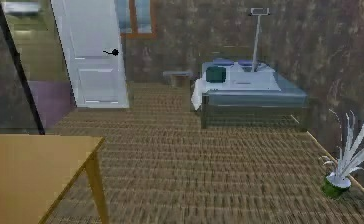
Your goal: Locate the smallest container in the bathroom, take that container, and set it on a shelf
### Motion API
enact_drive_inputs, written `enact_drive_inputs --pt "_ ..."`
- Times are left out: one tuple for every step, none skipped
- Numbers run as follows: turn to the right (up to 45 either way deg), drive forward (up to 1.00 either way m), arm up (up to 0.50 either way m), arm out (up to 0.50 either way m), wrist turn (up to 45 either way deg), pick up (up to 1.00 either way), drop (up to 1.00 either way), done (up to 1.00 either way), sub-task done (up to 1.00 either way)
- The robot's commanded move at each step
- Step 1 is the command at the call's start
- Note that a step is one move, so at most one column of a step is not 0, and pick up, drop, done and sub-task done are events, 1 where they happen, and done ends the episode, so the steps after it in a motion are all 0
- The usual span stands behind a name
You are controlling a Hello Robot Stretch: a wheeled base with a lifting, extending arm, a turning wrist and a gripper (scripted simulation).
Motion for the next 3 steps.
enact_drive_inputs --pt "0.0 1.00 0.00 0.00 0.0 0.00 0.00 0.00 0.00" --pt "0.0 0.35 0.00 0.00 0.0 0.00 0.00 0.00 0.00" --pt "-24.0 0.00 0.00 0.00 0.0 0.00 0.00 0.00 0.00"
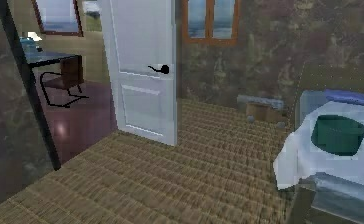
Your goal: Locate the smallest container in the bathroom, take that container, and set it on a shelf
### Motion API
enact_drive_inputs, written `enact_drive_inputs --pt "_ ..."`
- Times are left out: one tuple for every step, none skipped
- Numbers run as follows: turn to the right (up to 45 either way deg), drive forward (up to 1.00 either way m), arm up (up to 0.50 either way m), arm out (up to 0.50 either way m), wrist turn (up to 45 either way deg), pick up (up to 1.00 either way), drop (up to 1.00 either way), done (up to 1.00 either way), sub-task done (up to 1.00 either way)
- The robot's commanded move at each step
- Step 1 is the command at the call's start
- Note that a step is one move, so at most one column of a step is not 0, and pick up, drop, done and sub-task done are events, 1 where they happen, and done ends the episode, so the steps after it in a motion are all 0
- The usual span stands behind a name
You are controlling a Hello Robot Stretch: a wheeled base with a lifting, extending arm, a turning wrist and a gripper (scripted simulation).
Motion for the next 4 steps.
enact_drive_inputs --pt "0.0 0.45 0.00 0.00 0.0 0.00 0.00 0.00 0.00" --pt "-27.0 0.00 0.00 0.00 0.0 0.00 0.00 0.00 0.00" --pt "0.0 1.00 0.00 0.00 0.0 0.00 0.00 0.00 0.00" --pt "-3.0 0.00 0.00 0.00 0.0 0.00 0.00 0.00 0.00"
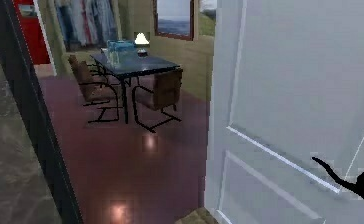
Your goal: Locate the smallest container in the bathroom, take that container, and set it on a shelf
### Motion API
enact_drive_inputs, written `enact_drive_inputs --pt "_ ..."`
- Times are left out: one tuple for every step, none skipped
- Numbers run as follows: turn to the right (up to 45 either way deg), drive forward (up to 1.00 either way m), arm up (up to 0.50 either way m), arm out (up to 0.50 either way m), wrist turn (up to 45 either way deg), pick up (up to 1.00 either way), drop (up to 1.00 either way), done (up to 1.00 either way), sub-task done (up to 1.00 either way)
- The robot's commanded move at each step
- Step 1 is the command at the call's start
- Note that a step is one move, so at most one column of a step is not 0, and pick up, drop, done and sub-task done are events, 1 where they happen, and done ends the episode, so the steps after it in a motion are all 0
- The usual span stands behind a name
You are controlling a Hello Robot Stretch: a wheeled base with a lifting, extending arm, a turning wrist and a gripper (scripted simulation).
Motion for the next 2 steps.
enact_drive_inputs --pt "0.0 0.35 0.00 0.00 0.0 0.00 0.00 0.00 0.00" --pt "0.0 0.50 0.00 0.00 0.0 0.00 0.00 0.00 0.00"
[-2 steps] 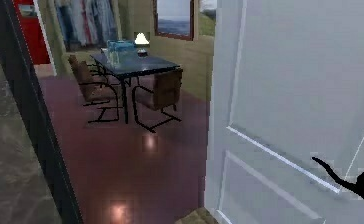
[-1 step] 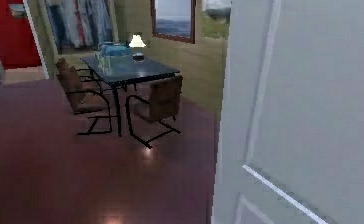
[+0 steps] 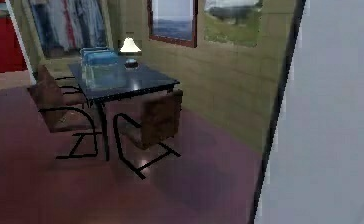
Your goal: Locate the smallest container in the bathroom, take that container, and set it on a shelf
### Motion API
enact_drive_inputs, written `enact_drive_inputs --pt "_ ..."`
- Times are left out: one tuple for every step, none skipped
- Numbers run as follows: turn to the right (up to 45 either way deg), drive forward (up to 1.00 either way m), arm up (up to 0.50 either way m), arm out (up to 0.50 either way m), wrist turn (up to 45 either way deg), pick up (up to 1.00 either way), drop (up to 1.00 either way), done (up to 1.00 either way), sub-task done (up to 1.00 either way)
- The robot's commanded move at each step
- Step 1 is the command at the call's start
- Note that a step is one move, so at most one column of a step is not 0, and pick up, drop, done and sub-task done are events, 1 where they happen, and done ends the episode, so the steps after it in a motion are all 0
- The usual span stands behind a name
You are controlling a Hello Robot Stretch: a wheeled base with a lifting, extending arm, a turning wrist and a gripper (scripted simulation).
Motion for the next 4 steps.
enact_drive_inputs --pt "-45.0 0.00 0.00 0.00 0.0 0.00 0.00 0.00 0.00" --pt "0.0 1.00 0.00 0.00 0.0 0.00 0.00 0.00 0.00" --pt "-3.0 0.00 0.00 0.00 0.0 0.00 0.00 0.00 0.00" --pt "-12.0 0.00 0.00 0.00 0.0 0.00 0.00 0.00 0.00"
